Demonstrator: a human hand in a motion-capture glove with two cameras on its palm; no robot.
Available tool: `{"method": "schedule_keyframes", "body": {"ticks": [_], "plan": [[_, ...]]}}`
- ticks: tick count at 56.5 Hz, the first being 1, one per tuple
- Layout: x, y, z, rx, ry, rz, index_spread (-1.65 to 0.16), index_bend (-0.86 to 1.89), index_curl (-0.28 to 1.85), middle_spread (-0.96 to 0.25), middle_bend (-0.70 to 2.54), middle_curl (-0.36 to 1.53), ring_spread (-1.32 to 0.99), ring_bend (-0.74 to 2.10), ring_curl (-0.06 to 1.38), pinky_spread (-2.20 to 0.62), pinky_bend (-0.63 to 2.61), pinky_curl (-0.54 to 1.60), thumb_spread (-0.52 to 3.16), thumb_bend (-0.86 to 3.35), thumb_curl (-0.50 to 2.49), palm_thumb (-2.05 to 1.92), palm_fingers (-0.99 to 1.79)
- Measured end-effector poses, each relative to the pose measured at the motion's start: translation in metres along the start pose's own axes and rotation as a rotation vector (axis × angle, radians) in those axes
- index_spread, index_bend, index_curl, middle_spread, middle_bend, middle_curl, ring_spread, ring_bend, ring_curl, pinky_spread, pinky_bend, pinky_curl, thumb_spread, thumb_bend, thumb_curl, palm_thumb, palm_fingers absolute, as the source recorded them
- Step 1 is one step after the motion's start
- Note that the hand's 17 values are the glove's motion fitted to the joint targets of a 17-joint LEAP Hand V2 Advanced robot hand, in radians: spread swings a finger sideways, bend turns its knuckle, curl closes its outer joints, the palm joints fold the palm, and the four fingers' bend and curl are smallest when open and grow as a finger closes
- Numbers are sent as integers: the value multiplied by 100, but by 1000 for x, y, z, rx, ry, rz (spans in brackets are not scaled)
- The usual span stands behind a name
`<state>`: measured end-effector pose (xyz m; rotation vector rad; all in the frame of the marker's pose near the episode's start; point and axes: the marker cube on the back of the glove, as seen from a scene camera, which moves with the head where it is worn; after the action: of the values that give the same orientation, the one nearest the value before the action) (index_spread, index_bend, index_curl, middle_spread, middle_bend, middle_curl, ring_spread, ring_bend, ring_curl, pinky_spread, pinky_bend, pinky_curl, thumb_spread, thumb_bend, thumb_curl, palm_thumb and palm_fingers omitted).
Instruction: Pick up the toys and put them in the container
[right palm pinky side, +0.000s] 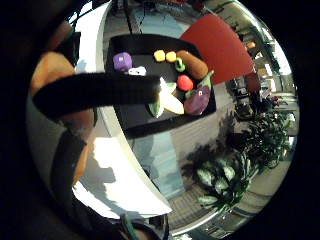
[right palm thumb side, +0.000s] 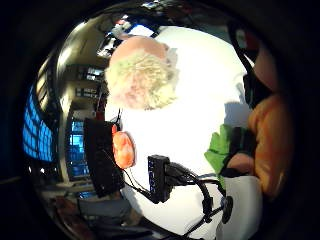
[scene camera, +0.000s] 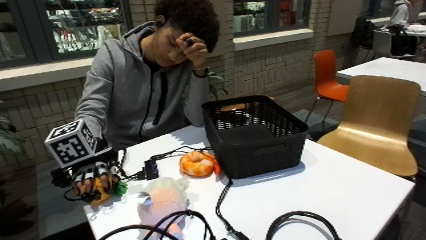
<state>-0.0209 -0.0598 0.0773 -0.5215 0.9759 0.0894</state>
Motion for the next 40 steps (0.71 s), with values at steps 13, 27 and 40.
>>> {"method": "schedule_keyframes", "body": {"ticks": [13, 27, 40], "plan": [[-1, 9, -11, 73, -63, -51, -19, 46, 46, -15, 49, 35, -28, 84, 33, -30, 90, 40, 126, 46, 50, 66, 82], [-85, -3, -71, 289, -149, -294, -18, 48, 55, -20, 57, 44, -33, 92, 39, -34, 97, 43, 111, 39, 57, 69, 80], [-229, 41, -84, 134, -233, -562, -18, 50, 65, -23, 63, 53, -36, 99, 45, -34, 103, 46, 104, 34, 62, 71, 76]]}}
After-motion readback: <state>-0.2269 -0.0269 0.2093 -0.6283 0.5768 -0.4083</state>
